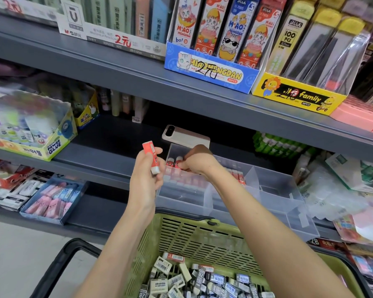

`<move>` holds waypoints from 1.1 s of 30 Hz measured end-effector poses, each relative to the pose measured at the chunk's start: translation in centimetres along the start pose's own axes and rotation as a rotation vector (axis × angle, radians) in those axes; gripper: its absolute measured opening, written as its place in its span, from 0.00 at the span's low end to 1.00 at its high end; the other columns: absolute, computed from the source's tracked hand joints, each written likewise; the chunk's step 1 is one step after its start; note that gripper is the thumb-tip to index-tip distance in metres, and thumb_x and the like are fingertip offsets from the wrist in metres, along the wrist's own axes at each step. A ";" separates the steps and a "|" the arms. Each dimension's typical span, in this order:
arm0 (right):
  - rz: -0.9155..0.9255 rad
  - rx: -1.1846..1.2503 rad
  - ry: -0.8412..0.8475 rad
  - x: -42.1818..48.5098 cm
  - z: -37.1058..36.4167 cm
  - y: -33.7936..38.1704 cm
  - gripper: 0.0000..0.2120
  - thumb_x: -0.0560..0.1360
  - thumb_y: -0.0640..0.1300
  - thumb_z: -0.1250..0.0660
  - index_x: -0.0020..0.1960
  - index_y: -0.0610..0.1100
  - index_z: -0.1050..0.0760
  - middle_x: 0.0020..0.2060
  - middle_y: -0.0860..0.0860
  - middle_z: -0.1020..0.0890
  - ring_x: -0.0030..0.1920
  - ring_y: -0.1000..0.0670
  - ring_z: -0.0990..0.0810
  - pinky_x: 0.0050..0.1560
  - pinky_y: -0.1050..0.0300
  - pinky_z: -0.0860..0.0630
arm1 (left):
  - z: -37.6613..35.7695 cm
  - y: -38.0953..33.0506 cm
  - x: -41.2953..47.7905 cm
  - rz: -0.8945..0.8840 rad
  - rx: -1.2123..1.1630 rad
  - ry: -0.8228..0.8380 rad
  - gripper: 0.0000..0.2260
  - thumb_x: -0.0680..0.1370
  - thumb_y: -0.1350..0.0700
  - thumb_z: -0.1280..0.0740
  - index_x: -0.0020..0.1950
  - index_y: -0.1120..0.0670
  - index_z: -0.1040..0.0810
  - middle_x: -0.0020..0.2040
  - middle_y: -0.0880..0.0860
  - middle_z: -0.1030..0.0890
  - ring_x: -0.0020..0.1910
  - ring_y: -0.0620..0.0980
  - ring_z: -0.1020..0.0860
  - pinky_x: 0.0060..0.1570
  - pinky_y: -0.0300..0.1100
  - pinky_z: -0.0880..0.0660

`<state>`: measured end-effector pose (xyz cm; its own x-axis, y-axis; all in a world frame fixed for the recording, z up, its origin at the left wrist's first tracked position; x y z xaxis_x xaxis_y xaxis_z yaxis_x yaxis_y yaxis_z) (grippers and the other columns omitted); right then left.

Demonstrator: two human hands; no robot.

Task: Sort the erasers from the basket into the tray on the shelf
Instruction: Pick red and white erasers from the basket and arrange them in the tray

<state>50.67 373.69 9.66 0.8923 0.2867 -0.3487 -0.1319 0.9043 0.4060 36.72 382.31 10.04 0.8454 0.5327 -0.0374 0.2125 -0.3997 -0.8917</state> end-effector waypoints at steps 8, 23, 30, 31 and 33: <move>-0.040 -0.193 -0.108 0.4 -0.4 0.4 0.16 0.69 0.48 0.29 0.33 0.44 0.33 0.28 0.51 0.29 0.28 0.54 0.30 0.24 0.62 0.37 | 0.0 -0.6 -0.2 -0.074 0.134 0.014 0.10 0.81 0.53 0.39 0.48 0.41 0.20 0.35 0.44 0.22 0.30 0.40 0.31 0.29 0.31 0.35; 0.826 0.003 -0.227 -10.7 3.3 2.1 0.11 0.71 0.38 0.30 0.53 0.42 0.19 0.47 0.48 0.20 0.47 0.48 0.26 0.51 0.60 0.31 | 0.1 -0.7 -0.4 -0.243 0.527 -0.065 0.16 0.75 0.38 0.38 0.40 0.50 0.29 0.30 0.40 0.27 0.30 0.40 0.31 0.35 0.36 0.33; 0.584 0.345 -0.177 -8.7 2.3 0.8 0.05 0.72 0.43 0.29 0.48 0.44 0.20 0.34 0.48 0.18 0.37 0.48 0.20 0.44 0.52 0.23 | -0.2 -0.4 -0.7 -0.254 0.595 -0.005 0.12 0.79 0.39 0.45 0.47 0.44 0.28 0.37 0.41 0.21 0.39 0.35 0.25 0.41 0.35 0.32; 0.475 0.423 -0.210 -7.7 2.5 0.0 0.06 0.72 0.43 0.29 0.47 0.43 0.19 0.35 0.47 0.17 0.38 0.48 0.19 0.47 0.48 0.22 | 0.0 -0.4 -0.5 -0.266 0.632 -0.023 0.11 0.80 0.41 0.45 0.49 0.44 0.28 0.40 0.42 0.22 0.42 0.34 0.26 0.42 0.31 0.32; 0.281 0.446 -0.286 -5.8 2.7 -1.5 0.08 0.72 0.44 0.29 0.46 0.39 0.18 0.40 0.45 0.16 0.43 0.46 0.18 0.51 0.45 0.22 | 0.3 -0.4 -0.1 -0.294 0.734 -0.047 0.11 0.81 0.46 0.45 0.57 0.47 0.27 0.48 0.41 0.23 0.46 0.33 0.27 0.44 0.27 0.34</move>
<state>46.83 369.86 13.36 0.9384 0.3433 0.0391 -0.2408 0.5688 0.7865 36.38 382.60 10.32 0.7798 0.5775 0.2416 0.0324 0.3482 -0.9369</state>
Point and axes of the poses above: each hand's wrist, its own x-axis towards the middle knuckle, its own z-axis out of the back of the hand, y = z × x, the point moved 5 cm from there along x, towards the middle knuckle
